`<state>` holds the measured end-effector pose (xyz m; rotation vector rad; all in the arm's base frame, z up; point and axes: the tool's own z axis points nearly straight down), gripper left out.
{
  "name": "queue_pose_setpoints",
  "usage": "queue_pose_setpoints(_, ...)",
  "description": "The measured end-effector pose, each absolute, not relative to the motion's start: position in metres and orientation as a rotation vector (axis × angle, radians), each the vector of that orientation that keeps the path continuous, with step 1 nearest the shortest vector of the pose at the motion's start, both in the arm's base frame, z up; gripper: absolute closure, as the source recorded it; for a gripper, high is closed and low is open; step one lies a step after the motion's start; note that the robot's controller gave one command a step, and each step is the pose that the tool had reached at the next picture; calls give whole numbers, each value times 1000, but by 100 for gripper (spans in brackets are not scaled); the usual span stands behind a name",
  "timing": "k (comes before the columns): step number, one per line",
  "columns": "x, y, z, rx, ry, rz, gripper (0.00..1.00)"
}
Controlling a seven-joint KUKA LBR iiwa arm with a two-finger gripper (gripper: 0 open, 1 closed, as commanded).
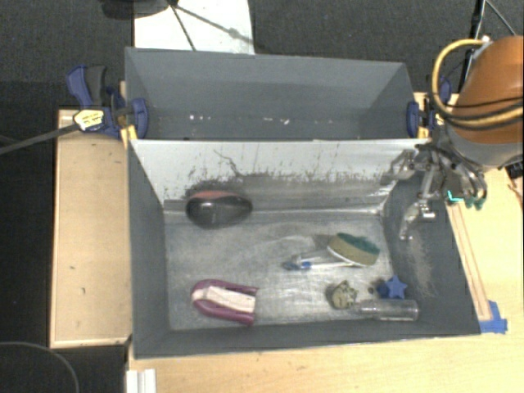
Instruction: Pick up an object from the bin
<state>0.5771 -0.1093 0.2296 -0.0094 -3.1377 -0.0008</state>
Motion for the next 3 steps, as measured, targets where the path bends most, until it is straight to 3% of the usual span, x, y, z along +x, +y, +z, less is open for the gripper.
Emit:
queue_pose_setpoints(1, 535, -123, 132, 58, -3134, -3, 0)
queue_pose_setpoints(2, 567, -62, 72, 308, -3133, 1, 0)
queue_pose_setpoints(3, 569, -63, 76, 312, -3140, 4, 100)
